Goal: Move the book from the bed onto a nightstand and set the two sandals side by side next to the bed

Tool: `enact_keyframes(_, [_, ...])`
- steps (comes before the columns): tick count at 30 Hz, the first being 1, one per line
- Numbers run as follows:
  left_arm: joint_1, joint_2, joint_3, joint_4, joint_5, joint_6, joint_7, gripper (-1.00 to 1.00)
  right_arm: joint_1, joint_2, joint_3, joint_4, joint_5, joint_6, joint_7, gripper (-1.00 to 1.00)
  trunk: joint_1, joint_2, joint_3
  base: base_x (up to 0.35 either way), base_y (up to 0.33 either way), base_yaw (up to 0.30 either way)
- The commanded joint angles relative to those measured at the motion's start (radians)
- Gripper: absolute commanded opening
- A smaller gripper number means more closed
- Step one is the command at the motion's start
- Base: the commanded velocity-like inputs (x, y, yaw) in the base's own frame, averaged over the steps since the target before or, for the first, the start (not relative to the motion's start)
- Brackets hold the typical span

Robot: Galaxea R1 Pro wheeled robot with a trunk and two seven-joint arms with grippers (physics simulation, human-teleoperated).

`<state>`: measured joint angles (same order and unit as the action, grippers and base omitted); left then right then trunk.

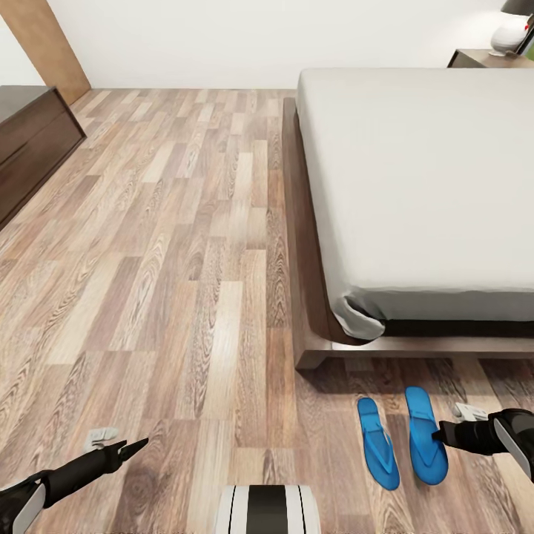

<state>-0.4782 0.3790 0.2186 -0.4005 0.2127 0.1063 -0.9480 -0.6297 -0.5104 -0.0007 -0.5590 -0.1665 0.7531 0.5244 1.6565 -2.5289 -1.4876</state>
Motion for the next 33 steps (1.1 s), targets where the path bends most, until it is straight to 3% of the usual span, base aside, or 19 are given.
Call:
enact_keyframes(1, [0.000, 0.000, 0.002, 0.000, 0.005, 0.010, -0.005, 1.00, 0.000, 0.000, 0.000, -0.001, -0.010, 0.008, -0.003, -1.00, 0.000, -0.001, -0.005, 0.000, 0.000, 0.000])
enact_keyframes(14, [0.000, -0.001, 0.002, 0.000, 0.005, 0.011, -0.005, 1.00, 0.000, 0.000, -0.001, -0.001, -0.010, 0.007, -0.003, -1.00, 0.006, -0.004, -0.055, 0.000, 0.000, 0.000])
enact_keyframes(20, [0.000, -0.002, 0.002, 0.000, 0.005, 0.010, -0.005, 1.00, -0.001, 0.003, 0.000, -0.001, -0.007, -0.001, -0.006, -1.00, 0.006, -0.004, -0.055, 0.000, 0.000, 0.000])
enact_keyframes(27, [0.000, -0.002, 0.002, 0.000, 0.005, 0.010, -0.005, 1.00, -0.001, 0.024, 0.001, -0.002, 0.057, -0.007, -0.007, -1.00, 0.006, -0.004, -0.055, 0.000, 0.000, 0.000])
enact_keyframes(33, [0.000, -0.002, 0.002, 0.000, 0.005, 0.010, -0.005, 1.00, 0.000, 0.026, 0.002, -0.002, 0.068, -0.047, -0.007, -1.00, 0.006, -0.004, -0.055, 0.000, 0.000, 0.000])
